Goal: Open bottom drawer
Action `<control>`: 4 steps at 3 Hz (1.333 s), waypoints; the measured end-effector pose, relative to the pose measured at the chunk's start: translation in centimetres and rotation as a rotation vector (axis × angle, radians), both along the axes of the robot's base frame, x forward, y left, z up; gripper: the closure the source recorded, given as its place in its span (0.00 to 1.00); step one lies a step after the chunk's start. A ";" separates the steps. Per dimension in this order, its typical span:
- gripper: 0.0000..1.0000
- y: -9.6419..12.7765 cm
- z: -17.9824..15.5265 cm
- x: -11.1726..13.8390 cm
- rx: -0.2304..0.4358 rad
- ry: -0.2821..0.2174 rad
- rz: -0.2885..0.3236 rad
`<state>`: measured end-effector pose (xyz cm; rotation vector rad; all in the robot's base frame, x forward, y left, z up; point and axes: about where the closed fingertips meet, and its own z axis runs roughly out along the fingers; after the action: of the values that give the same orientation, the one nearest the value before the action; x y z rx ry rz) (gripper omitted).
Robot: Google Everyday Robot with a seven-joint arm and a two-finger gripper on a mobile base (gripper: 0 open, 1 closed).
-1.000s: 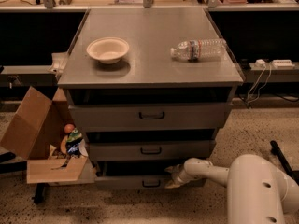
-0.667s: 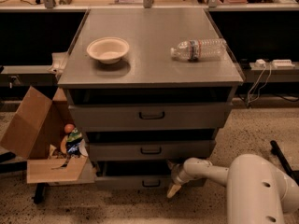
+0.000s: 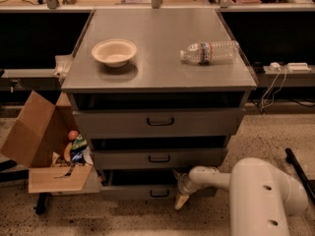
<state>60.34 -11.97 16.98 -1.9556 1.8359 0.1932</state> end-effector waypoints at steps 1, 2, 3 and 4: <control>0.00 0.4 -1.6 -0.6 -0.073 0.024 0.054; 0.00 0.6 -2.2 -1.6 -0.118 0.037 0.086; 0.17 0.7 -1.7 -3.6 -0.122 0.048 0.112; 0.39 0.6 -1.3 -5.2 -0.100 0.062 0.119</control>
Offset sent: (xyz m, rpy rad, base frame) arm -0.0290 0.0082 -0.0266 -0.1796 0.0496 0.1286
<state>55.18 -11.35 15.67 -2.1526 1.8007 0.2043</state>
